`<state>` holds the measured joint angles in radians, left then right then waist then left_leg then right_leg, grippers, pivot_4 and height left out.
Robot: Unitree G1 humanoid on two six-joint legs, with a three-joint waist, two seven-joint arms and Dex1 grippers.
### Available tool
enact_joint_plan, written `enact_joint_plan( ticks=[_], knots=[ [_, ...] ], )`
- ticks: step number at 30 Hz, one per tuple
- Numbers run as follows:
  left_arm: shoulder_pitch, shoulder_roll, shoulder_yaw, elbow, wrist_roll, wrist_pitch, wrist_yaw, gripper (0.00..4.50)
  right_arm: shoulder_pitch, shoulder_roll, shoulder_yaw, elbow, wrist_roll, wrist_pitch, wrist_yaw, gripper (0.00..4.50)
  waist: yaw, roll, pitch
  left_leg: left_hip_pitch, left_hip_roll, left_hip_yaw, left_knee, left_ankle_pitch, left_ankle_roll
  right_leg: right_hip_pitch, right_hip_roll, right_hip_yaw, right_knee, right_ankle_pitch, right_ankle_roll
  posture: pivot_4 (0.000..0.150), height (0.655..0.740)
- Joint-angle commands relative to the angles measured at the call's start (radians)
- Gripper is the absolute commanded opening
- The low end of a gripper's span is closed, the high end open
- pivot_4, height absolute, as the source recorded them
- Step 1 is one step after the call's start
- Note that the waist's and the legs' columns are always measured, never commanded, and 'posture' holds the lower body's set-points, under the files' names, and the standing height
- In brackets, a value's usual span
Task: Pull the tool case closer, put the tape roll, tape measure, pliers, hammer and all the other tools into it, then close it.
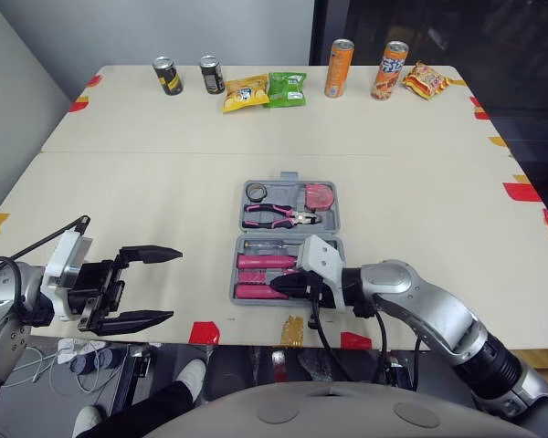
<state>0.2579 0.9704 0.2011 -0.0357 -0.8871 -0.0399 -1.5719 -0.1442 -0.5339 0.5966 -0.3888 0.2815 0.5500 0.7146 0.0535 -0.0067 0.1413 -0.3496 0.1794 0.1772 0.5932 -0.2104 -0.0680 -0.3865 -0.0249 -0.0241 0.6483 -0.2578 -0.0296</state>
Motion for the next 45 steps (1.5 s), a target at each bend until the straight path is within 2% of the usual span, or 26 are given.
enact_joint_plan(
  ticks=[1,5,9,14,18,21,24,27,33,36,38,45],
  knots=[
    [0.001,-0.018,0.041,-0.019,0.017,0.015,-0.042,4.5,0.002,-0.024,0.098,0.14,-0.143,-0.073,0.032,0.06,-0.003,0.0,-0.001,0.0,0.0,0.0,0.0,0.0,0.0,0.0,0.0,0.0,0.0,0.0,0.0,0.15,0.74],
    [-0.004,-0.058,0.04,-0.027,0.038,0.03,-0.035,4.5,0.016,-0.02,0.106,0.224,-0.185,-0.126,0.062,0.06,-0.01,0.0,-0.006,0.003,0.0,0.0,0.0,-0.001,0.001,0.003,0.0,0.0,0.0,-0.001,-0.001,0.15,0.74],
    [-0.009,-0.1,0.048,-0.037,0.043,0.065,0.014,4.5,0.075,0.034,-0.052,0.164,-0.069,-0.215,0.052,0.06,-0.004,-0.002,-0.009,0.009,0.0,0.0,-0.001,-0.001,0.001,0.009,0.0,0.0,0.0,-0.002,-0.002,0.15,0.74],
    [-0.01,-0.183,0.067,-0.066,0.072,0.107,0.177,4.5,0.16,0.072,-0.26,0.025,0.091,-0.301,0.06,0.06,0.001,-0.001,-0.005,0.011,0.0,0.001,-0.001,-0.001,0.002,0.011,-0.001,0.0,-0.002,-0.002,-0.002,0.15,0.74],
    [-0.029,-0.289,0.081,-0.094,0.105,0.111,0.347,4.5,0.203,0.064,-0.413,-0.057,0.236,-0.206,0.04,0.06,-0.003,-0.001,-0.005,0.011,0.001,0.001,-0.002,-0.001,0.003,0.01,0.0,0.0,-0.001,-0.002,-0.002,0.15,0.74],
    [-0.04,-0.333,0.073,-0.127,0.156,0.177,0.518,4.5,0.194,0.058,-0.513,-0.027,0.241,-0.228,0.016,0.06,-0.002,-0.001,-0.005,0.011,0.001,0.001,-0.002,-0.001,0.003,0.011,0.0,0.0,-0.001,-0.002,-0.003,0.15,0.74],
    [-0.06,-0.365,0.063,-0.127,0.154,0.215,0.57,4.5,0.16,0.051,-0.592,0.056,0.228,-0.264,0.016,0.06,-0.002,-0.001,-0.005,0.011,0.0,0.0,-0.001,-0.001,0.003,0.011,0.0,0.0,-0.001,-0.002,-0.003,0.15,0.74],
    [-0.061,-0.366,0.071,-0.092,0.155,0.216,0.528,4.5,0.18,-0.016,-0.632,0.128,0.193,-0.346,0.118,0.79,-0.002,-0.001,-0.005,0.011,0.0,0.0,-0.001,-0.001,0.004,0.011,0.0,0.0,-0.002,-0.002,-0.003,0.15,0.74],
    [-0.014,-0.319,0.159,0.04,0.16,0.184,0.402,4.5,0.395,-0.176,-0.83,0.211,0.229,-0.457,0.326,2.87,0.002,-0.001,-0.004,0.001,0.0,-0.003,-0.002,0.004,0.011,0.007,0.0,-0.003,-0.008,-0.002,-0.002,0.15,0.74],
    [0.003,-0.3,0.185,0.096,0.18,0.163,0.362,4.5,0.475,-0.2,-0.909,0.235,0.239,-0.48,0.362,3.95,0.0,-0.001,-0.004,0.0,0.0,-0.004,-0.002,0.003,0.012,0.006,0.0,-0.004,-0.01,-0.002,-0.001,0.15,0.74],
    [0.008,-0.291,0.197,0.124,0.192,0.153,0.34,4.5,0.516,-0.204,-0.95,0.247,0.244,-0.486,0.381,4.46,-0.001,-0.001,-0.004,0.0,0.0,-0.004,-0.002,0.003,0.014,0.007,0.0,-0.004,-0.01,-0.001,0.0,0.15,0.74],
    [-0.006,-0.281,0.202,0.139,0.208,0.152,0.305,4.5,0.527,-0.172,-0.969,0.302,0.242,-0.517,0.401,4.46,0.003,0.0,-0.003,0.001,0.0,-0.004,-0.002,0.004,0.016,0.007,0.0,-0.005,-0.009,-0.001,-0.001,0.15,0.74]
  ],
)
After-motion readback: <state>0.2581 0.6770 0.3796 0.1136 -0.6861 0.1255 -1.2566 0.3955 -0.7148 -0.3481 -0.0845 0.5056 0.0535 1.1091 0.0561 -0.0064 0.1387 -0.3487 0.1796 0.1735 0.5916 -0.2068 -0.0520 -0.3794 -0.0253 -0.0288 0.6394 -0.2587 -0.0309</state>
